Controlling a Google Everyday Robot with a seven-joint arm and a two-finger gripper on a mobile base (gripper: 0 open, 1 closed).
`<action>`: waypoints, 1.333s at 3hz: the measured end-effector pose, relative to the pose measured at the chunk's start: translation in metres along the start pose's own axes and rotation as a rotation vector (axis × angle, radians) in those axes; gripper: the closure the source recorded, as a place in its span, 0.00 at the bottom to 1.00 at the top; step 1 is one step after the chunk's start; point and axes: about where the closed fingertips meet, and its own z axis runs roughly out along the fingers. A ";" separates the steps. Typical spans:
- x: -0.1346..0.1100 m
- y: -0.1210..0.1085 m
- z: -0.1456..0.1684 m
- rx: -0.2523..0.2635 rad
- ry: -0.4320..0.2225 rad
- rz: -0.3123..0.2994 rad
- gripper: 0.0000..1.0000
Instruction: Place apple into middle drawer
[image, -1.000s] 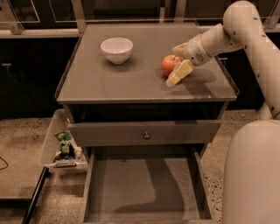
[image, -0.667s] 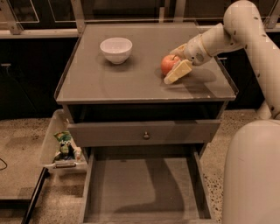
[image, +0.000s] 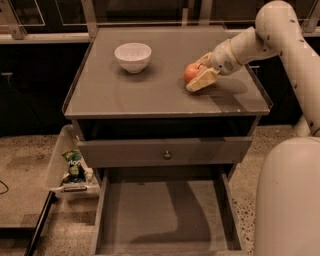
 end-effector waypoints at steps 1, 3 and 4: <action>0.000 0.000 0.000 0.000 0.000 0.000 0.89; -0.003 0.022 -0.007 -0.009 -0.001 -0.042 1.00; -0.005 0.054 -0.030 -0.008 -0.048 -0.079 1.00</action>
Offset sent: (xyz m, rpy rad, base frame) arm -0.0119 0.0052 0.0002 -0.0328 -0.0166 0.0275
